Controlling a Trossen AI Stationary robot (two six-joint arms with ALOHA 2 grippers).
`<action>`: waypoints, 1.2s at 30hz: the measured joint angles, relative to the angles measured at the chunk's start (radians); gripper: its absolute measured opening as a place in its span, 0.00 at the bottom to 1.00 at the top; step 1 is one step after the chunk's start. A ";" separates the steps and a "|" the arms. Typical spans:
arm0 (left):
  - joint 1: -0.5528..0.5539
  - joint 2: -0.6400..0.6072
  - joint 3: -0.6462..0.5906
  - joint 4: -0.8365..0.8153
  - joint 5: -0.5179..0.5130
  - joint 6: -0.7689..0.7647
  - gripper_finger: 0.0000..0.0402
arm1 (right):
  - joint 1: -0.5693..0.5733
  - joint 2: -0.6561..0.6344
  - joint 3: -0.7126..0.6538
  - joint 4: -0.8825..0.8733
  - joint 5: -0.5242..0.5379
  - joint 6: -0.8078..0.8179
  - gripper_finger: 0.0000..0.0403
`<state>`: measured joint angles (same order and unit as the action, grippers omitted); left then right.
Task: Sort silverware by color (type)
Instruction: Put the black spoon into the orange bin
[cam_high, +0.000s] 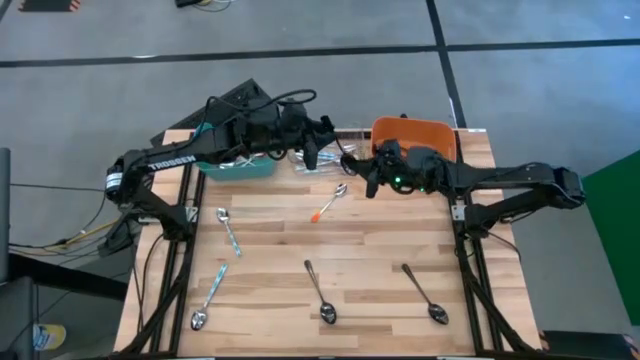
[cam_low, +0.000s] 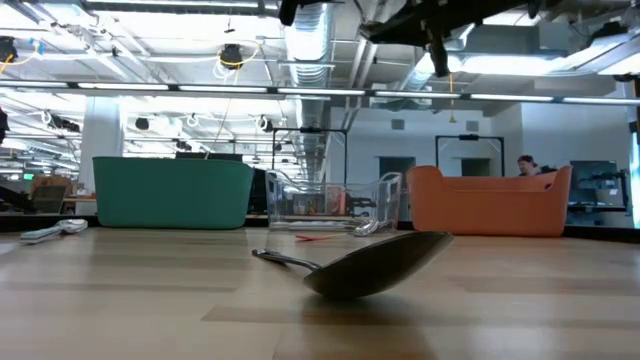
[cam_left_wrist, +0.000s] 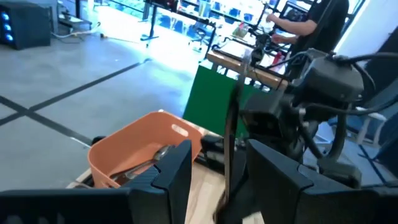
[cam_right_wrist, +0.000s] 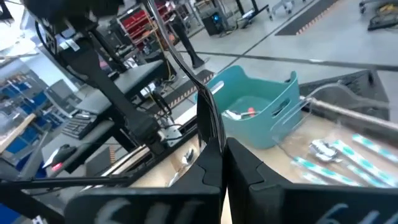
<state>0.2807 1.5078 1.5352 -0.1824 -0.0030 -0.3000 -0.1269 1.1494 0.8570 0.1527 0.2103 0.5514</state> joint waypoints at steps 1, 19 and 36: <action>0.004 0.000 0.000 0.003 0.012 0.000 0.34 | 0.002 0.011 0.000 0.007 -0.003 0.005 0.04; 0.018 0.000 0.000 -0.029 0.046 0.138 0.04 | -0.033 0.060 0.000 0.090 -0.014 0.017 0.04; 0.036 0.000 0.000 -0.020 0.154 0.131 0.11 | -0.040 0.060 0.000 0.090 -0.026 0.023 0.04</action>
<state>0.3164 1.5082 1.5356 -0.2020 0.1505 -0.1694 -0.1665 1.2098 0.8570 0.2426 0.1846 0.5749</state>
